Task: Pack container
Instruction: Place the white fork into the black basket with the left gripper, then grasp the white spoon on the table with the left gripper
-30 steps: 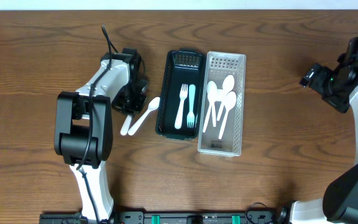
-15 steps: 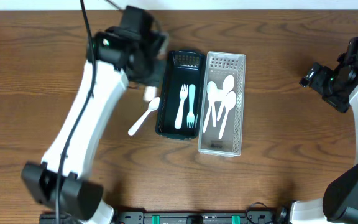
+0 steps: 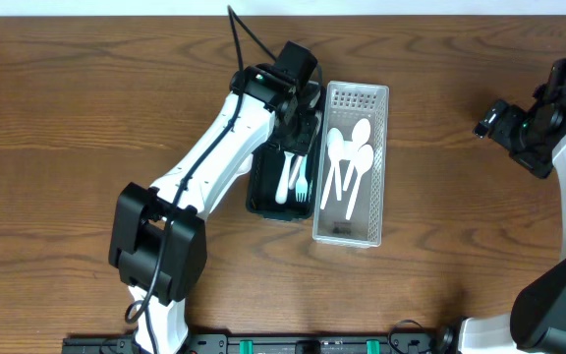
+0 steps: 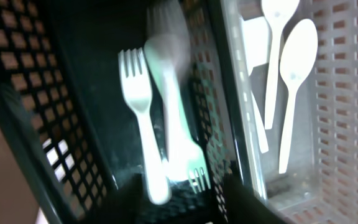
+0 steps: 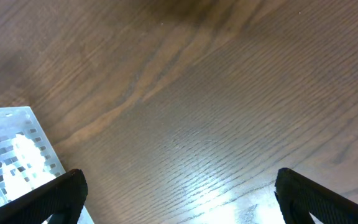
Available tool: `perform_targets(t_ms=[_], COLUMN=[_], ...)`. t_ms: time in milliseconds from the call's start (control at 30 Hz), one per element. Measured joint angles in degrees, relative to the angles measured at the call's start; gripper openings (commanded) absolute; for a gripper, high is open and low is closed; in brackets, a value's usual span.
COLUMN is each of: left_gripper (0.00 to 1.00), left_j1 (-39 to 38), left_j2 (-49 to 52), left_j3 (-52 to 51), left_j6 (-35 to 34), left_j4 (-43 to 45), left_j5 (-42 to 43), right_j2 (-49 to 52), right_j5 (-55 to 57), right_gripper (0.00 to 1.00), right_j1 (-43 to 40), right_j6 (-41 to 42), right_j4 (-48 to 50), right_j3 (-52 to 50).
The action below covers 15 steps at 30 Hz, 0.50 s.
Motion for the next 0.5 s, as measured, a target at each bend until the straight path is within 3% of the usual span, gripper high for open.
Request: perform_targets(t_ms=[200, 367, 500], left_gripper=[0.63, 0.63, 0.63], left_j1=[3.4, 10.1, 15.0], left_j2=[-5.3, -10.8, -9.8], left_j3=[1.7, 3.0, 1.3], left_j6=[0.8, 7.1, 12.3], left_j4=[-3.9, -9.8, -9.1], left_j5=[-1.4, -7.6, -10.0], right_j2=[0.0, 0.0, 0.0], right_j5=[0.0, 0.0, 0.0], right_gripper=[0.99, 0.99, 0.99], right_j1=[0.0, 0.0, 0.0], right_j6=[0.0, 0.0, 0.0], right_j4=[0.0, 0.0, 0.0], right_j3=[0.0, 0.0, 0.0])
